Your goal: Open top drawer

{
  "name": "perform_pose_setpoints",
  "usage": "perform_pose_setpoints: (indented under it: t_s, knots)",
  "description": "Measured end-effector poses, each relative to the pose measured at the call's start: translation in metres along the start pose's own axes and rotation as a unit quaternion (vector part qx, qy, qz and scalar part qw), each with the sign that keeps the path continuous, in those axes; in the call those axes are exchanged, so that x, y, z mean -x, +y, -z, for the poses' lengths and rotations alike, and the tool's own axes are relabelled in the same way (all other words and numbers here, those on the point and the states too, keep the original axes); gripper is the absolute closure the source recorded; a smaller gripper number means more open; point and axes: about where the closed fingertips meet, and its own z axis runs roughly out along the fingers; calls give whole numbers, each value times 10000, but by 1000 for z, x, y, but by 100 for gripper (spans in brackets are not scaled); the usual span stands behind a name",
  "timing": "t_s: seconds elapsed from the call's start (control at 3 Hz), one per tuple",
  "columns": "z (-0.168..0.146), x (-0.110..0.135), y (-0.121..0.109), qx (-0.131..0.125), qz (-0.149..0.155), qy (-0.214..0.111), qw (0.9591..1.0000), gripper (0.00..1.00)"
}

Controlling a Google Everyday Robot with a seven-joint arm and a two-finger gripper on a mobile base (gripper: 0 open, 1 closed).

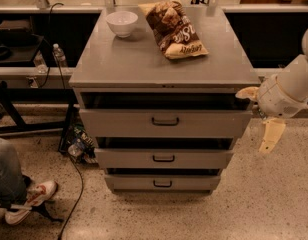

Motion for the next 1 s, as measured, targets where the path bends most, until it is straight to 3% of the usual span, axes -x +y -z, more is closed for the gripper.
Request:
perform_pose_setpoints:
  t_s: [0.33,1.0]
  knots:
    - [-58,-43,-27,-108,317,303,9990,0]
    - [-66,-45,-29,-254,452,167,9985,0]
